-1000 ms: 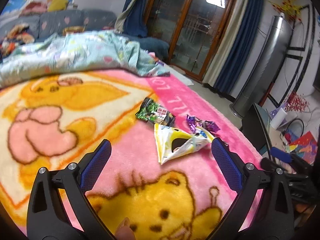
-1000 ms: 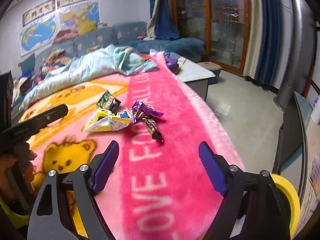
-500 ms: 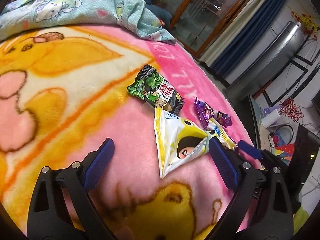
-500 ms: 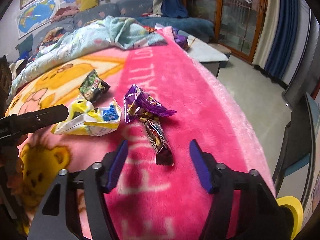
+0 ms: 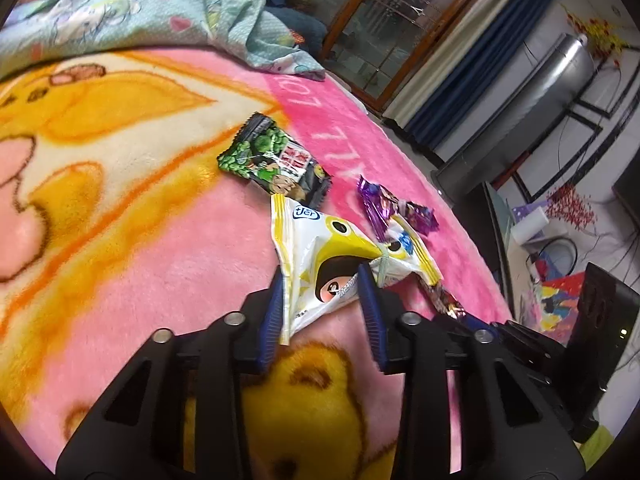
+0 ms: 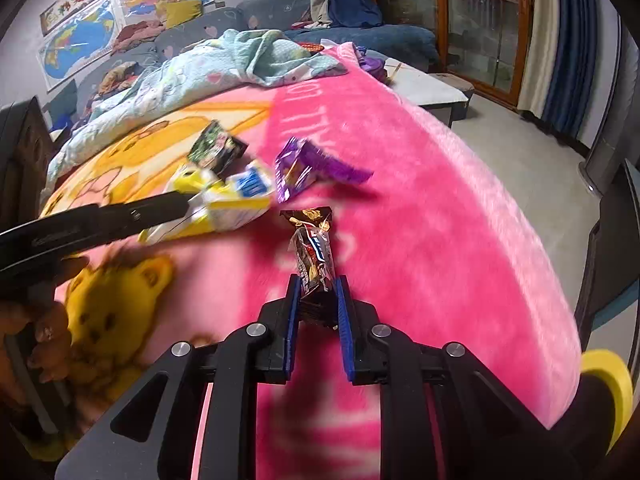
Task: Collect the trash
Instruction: 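Grasp the yellow snack bag with the left tool while the right tool grasps a brown candy bar, then carry the yellow bag and candy bar over the yellow bin and open both tools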
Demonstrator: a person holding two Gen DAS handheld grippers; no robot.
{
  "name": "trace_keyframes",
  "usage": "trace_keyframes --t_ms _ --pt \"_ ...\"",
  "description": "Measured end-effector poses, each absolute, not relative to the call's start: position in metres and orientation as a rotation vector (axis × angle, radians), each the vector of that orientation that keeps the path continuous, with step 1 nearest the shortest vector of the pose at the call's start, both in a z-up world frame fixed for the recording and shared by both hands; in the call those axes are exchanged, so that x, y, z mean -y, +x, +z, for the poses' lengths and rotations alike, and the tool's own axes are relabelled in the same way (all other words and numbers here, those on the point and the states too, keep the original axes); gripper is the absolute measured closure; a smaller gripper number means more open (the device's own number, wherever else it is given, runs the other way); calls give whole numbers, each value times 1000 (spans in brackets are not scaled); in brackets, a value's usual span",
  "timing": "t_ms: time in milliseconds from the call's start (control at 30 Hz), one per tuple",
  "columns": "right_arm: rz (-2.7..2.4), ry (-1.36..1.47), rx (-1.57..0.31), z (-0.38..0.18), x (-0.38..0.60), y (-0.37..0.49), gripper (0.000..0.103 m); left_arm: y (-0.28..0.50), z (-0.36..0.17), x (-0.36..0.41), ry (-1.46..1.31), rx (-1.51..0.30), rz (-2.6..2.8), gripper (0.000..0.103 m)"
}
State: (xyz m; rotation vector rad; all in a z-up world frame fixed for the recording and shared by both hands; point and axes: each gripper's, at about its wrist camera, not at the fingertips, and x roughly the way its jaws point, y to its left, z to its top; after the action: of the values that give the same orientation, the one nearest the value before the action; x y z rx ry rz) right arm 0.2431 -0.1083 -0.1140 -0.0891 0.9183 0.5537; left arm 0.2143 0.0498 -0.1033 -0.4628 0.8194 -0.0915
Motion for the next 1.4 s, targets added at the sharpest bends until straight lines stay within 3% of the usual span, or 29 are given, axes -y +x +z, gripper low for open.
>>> trace_keyframes --t_ms 100,167,1400 --pt "557 -76 -919 -114 112 234 86 209 -100 -45 -443 -811 -93 86" --pt "560 -59 -922 -113 117 226 86 203 -96 -43 -435 -794 -96 98" --pt "422 110 -798 -52 227 168 86 141 -38 37 -255 -682 -289 98"
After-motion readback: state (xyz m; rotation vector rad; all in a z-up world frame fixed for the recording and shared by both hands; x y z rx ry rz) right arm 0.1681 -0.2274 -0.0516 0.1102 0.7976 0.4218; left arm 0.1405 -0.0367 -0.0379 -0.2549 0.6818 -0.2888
